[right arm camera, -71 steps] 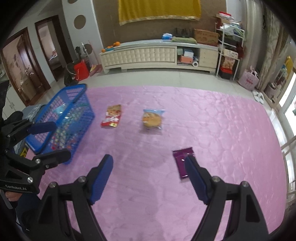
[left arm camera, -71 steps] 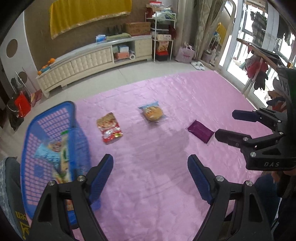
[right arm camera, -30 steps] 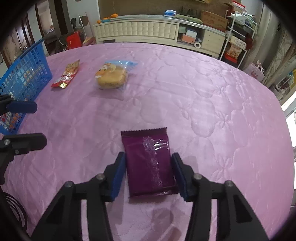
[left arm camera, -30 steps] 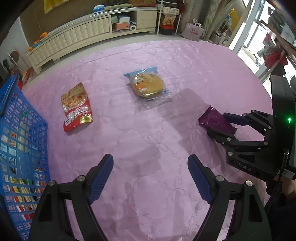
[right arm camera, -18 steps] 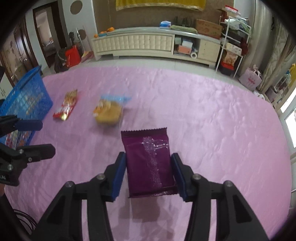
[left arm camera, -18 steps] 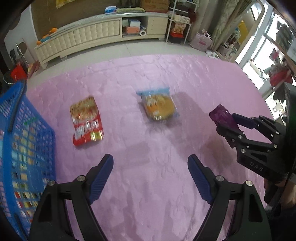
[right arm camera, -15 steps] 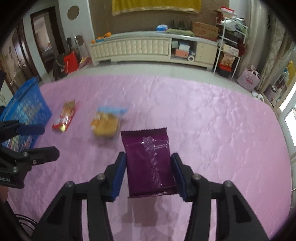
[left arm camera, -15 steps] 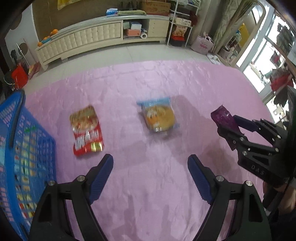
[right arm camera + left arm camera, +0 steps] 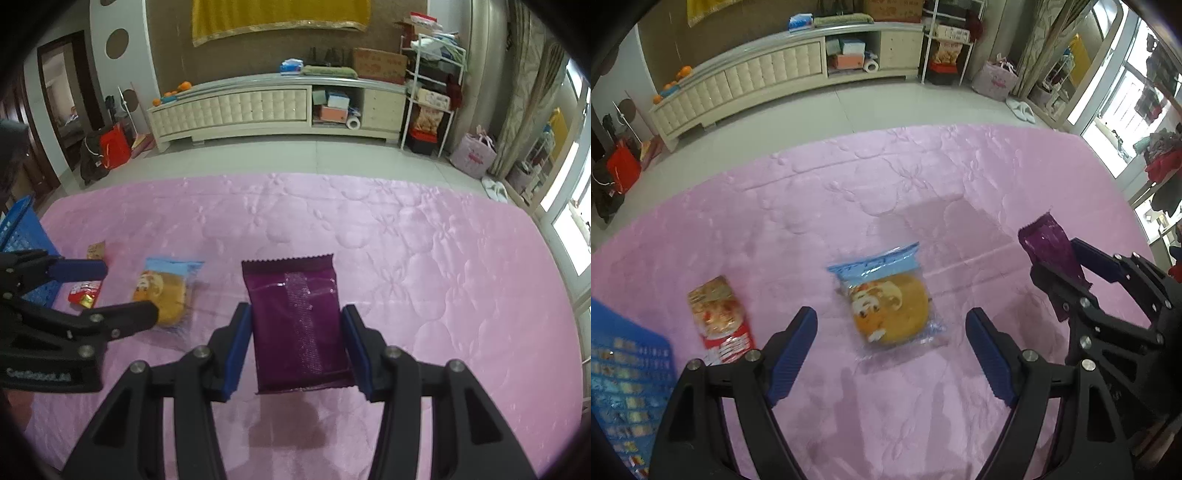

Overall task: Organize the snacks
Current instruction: 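Grasp the round bread pack with the left gripper while the right gripper holds the purple pack, then carry both packs over the basket and open the right gripper to drop the purple pack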

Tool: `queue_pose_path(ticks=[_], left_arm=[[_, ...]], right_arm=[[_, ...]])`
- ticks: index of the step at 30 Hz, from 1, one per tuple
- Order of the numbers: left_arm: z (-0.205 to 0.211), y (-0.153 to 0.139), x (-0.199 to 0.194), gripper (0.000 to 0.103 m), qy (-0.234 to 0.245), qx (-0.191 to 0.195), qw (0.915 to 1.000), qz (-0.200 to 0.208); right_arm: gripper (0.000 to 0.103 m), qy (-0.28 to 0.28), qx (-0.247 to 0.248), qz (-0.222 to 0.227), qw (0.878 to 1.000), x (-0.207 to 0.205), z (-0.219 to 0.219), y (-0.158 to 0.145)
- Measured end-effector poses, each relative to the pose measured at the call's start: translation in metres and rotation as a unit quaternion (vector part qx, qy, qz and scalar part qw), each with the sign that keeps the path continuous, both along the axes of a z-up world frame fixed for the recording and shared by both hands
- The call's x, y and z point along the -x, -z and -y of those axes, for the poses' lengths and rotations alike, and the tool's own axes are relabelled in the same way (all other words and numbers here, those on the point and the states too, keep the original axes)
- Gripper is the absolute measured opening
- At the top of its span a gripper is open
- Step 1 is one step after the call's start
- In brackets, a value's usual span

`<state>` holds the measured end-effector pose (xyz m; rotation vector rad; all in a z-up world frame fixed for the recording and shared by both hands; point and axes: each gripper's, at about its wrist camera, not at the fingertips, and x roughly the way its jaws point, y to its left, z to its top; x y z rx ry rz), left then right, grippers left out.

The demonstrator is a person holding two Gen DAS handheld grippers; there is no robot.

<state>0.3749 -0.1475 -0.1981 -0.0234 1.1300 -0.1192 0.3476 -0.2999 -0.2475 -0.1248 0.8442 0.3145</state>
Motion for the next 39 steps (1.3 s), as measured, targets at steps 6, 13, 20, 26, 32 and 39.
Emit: queue_pose_path(ticks=[6,13,20,26,32,39], left_arm=[[-0.001,0.022,-0.022,0.081,-0.01,0.004,0.9996,-0.028],[0.005,0.039,-0.037,0.081,-0.013,-0.015,0.9993,-0.032],[0.021,0.035,-0.038,0.063,0.003,-0.039,0.9991,-0.02],[0.019,0.035,-0.027,0.052,0.016,-0.043,0.9988,-0.019],[0.009,0.021,0.001,0.052,0.006,-0.027,0.9996,-0.011],[-0.007,-0.021,0.054,0.052,0.011,-0.032,0.9991,0.026]], right_arm=[[0.054,0.004,-0.001,-0.016,1.0,-0.005,0.004,0.013],[0.054,-0.004,-0.011,-0.026,1.0,-0.004,0.0,0.019],[0.054,-0.006,-0.018,-0.027,0.999,0.0,0.0,0.017],[0.054,-0.014,-0.021,-0.033,0.999,0.001,-0.004,0.019],[0.054,-0.012,-0.042,-0.039,0.998,0.015,-0.011,0.012],[0.054,-0.024,-0.034,-0.032,0.999,0.052,-0.024,-0.017]])
